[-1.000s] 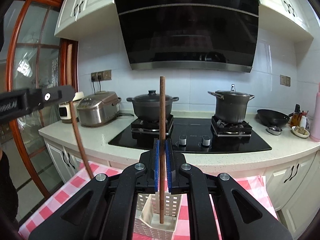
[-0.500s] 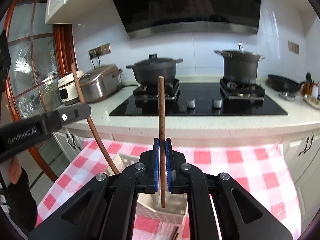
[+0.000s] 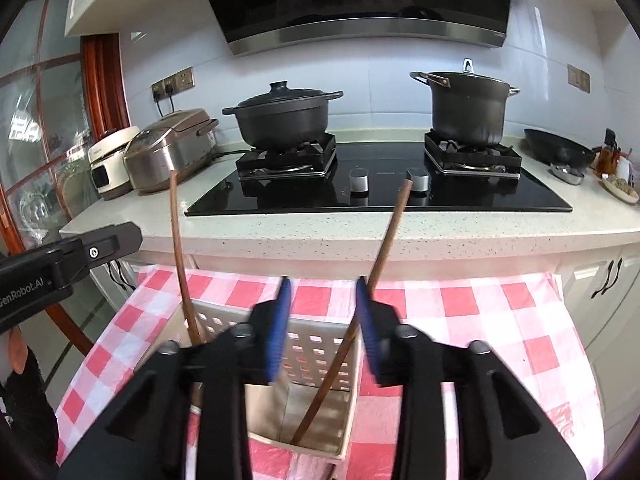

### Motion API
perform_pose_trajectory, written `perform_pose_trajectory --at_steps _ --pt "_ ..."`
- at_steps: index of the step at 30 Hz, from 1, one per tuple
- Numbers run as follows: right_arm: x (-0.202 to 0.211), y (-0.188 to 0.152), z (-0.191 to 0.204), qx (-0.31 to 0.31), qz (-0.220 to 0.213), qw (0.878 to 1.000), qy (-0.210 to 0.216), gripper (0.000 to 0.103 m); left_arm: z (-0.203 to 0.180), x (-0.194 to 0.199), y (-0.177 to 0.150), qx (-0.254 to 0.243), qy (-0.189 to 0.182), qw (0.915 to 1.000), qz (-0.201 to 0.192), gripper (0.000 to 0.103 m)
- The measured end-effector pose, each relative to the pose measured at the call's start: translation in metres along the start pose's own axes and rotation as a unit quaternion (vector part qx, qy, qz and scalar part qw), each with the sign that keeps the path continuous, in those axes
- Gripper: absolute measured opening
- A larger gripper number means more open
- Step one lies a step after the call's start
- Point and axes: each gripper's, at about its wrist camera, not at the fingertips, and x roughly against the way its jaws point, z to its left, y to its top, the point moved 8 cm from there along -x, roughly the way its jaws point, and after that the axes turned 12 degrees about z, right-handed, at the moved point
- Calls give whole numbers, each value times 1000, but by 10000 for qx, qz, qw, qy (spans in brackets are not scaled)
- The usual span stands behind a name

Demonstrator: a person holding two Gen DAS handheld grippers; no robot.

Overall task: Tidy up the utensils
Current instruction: 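Lower the chopsticks into the caddy and open both grippers, then withdraw both grippers and move them back to the remaining chopsticks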

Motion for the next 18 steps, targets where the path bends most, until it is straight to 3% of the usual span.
perform_pose_trajectory --at_steps 4,8,15,18 --pt "13 -7 -4 -23 -52 10000 -38 36 8 5 -5 94 33 9999 -27 38" --pt "36 -23 -10 -53 -135 9999 -86 36 16 22 -22 200 108 9996 -180 58" --pt "62 -84 -25 -147 9 9996 -231 38 26 52 -86 318 329 9979 -461 86" --pt "66 -111 -31 -267 169 9992 -230 38 26 52 -114 223 496 9975 -453 86"
